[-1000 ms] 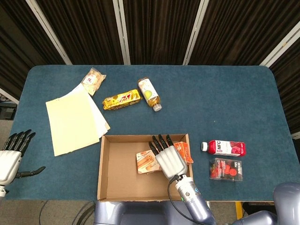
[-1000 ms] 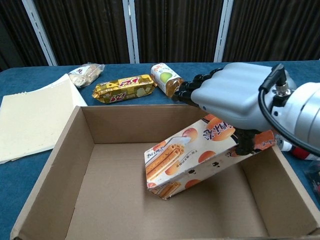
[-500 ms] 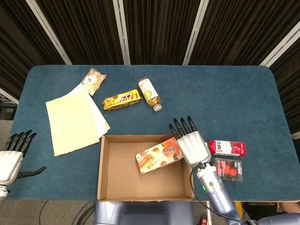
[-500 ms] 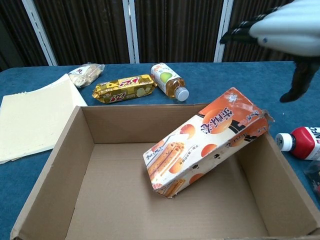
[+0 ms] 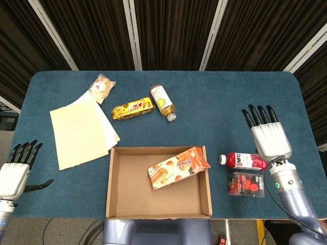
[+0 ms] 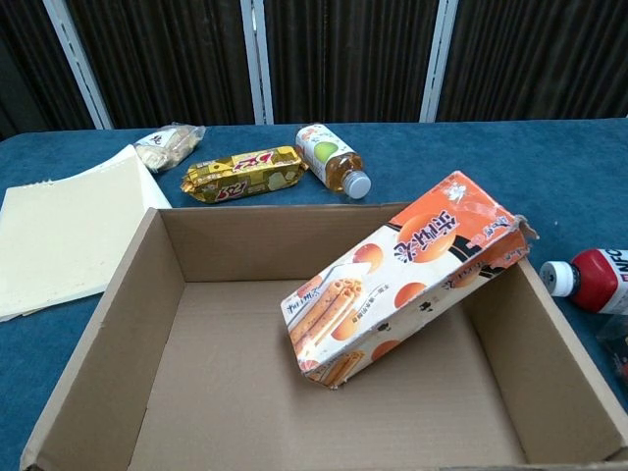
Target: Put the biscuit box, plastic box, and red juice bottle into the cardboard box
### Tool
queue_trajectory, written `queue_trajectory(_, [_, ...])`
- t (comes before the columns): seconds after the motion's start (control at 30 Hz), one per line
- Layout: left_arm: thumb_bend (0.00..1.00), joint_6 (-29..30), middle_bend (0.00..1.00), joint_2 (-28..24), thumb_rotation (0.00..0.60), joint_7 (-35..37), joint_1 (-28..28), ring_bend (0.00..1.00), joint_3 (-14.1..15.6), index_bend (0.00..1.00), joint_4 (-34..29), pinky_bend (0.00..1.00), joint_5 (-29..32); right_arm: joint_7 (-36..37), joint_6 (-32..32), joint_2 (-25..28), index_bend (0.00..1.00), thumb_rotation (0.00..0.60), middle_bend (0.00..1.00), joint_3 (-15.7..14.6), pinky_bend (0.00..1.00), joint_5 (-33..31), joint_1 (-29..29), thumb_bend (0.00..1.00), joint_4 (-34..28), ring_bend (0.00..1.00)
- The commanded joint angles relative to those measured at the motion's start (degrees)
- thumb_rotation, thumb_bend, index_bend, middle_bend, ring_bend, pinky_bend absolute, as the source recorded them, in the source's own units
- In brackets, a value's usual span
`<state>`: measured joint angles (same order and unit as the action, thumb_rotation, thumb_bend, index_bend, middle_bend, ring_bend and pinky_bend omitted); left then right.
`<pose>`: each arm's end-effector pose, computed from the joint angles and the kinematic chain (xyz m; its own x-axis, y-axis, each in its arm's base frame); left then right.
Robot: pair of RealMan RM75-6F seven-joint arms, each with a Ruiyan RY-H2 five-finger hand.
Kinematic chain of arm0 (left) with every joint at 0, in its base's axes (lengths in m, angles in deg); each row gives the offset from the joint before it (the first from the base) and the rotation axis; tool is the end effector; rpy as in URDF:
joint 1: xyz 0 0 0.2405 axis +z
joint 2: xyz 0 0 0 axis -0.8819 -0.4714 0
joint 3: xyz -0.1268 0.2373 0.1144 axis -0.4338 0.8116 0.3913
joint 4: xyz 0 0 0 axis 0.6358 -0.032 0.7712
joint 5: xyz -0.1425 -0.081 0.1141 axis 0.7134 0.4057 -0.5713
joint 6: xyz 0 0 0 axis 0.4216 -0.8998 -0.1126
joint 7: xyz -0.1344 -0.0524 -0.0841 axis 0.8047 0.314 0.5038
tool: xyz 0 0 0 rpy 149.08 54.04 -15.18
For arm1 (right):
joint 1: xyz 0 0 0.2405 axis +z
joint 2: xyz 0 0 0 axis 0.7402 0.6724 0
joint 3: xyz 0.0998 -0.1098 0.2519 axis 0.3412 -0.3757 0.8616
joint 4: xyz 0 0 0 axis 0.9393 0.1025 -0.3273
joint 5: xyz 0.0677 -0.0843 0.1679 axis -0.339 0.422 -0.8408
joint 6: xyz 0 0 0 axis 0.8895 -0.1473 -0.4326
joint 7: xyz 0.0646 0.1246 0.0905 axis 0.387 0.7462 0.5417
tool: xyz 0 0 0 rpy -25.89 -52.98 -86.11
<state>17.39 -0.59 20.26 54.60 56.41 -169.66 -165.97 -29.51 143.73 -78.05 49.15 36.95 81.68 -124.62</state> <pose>-0.3315 0.2113 0.1573 0.5028 0.0537 0.8627 0.8628 -0.0925 -0.4971 -0.1911 -0.3276 0.2186 0.7334 -0.0879 0.6741 -0.6796 -0.1193 0.7238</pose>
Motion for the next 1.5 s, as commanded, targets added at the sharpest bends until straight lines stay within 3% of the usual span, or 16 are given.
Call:
queue_trajectory(0.03, [0.04, 3.85, 0.0, 1.04, 0.424, 0.18, 0.57, 0.0, -0.57, 0.0, 0.47, 0.0, -2.72, 9.31, -6.15, 1.24, 0.0, 0.6, 0.0, -2.94, 0.05, 3.37, -3.76, 0.0, 7.72, 0.0])
queue_trajectory(0.17, [0.05, 6.63, 0.0, 1.11, 0.423, 0.17, 1.44, 0.0, -1.02, 0.0, 0.55, 0.0, -3.57, 12.62, -8.82, -0.85, 0.0, 0.6, 0.0, -5.24, 0.04, 5.51, -5.12, 0.0, 11.85, 0.0])
queue_trajectory(0.5, [0.04, 5.11, 0.0, 0.86, 0.42, 2.82, 0.38, 0.0, -0.88, 0.0, 0.75, 0.0, -4.33, 17.32, -11.44, -5.85, 0.0, 0.6, 0.0, -9.61, 0.02, 10.76, -8.1, 0.0, 19.01, 0.0])
queue_trajectory(0.7, [0.04, 10.63, 0.0, -0.15, 0.423, 5.54, 1.85, 0.0, -0.06, 0.0, 0.73, 0.0, -9.11, 19.11, -8.71, -4.73, 0.0, 0.6, 0.0, -12.99, 0.02, 15.88, -12.01, 0.0, 17.47, 0.0])
queue_trajectory(1.0, [0.03, 5.91, 0.0, -4.05, 0.42, 6.68, 1.32, 0.0, 2.13, 0.0, -2.21, 0.0, -8.22, 15.63, -5.15, -4.18, 0.0, 0.6, 0.0, -16.73, 0.02, 19.97, -16.31, 0.0, 12.88, 0.0])
queue_trajectory(1.5, [0.02, 1.72, 0.0, -4.21, 0.422, 6.03, 0.29, 0.0, 2.26, 0.0, -2.41, 0.0, -5.73, 19.72, -9.95, -14.06, 0.0, 0.6, 0.0, -14.94, 0.02, 20.83, -15.45, 0.0, 20.65, 0.0])
